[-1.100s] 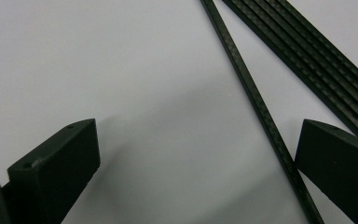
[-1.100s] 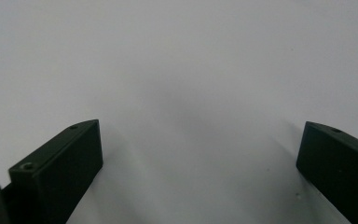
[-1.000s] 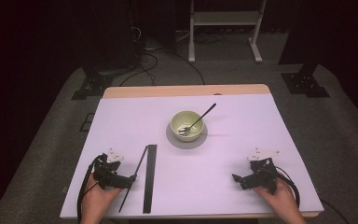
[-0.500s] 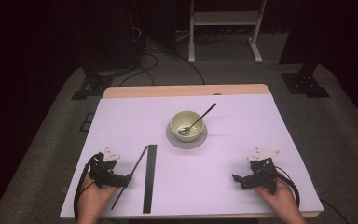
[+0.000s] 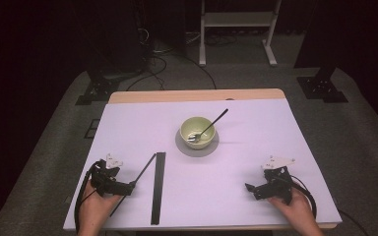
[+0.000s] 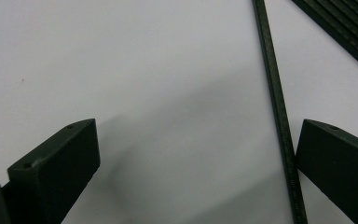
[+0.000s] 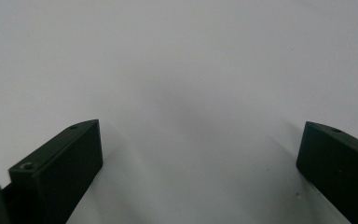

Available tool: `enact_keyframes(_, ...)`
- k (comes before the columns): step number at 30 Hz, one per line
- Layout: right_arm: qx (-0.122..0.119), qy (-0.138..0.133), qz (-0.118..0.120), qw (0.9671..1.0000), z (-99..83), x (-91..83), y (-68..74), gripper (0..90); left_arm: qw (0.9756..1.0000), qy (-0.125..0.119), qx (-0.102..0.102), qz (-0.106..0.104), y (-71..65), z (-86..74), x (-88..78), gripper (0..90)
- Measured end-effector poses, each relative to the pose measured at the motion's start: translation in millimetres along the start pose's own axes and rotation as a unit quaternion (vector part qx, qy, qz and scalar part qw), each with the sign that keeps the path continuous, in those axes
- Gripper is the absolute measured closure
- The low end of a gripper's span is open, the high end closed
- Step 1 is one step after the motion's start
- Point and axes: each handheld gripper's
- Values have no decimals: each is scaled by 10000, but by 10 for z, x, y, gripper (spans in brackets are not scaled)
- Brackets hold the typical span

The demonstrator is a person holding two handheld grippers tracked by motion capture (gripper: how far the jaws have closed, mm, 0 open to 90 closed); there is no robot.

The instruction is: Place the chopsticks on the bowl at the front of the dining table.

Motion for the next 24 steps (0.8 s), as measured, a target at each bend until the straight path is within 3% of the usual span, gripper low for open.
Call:
enact_keyframes(13,1,0,1,10000,0,0,0,0,9999,-10,-96,31,66,-3,-8,0)
enact_keyframes(24,1,0,0,10000,0,0,0,0,9996,-17,-66,-265,16,84,-32,0)
Point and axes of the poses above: each handheld gripper's, and its own axes: x roughly forward along the jaws, z roughly out of its top, y roughly to its left, and after that the axes turned 6 degrees about -x, right-handed
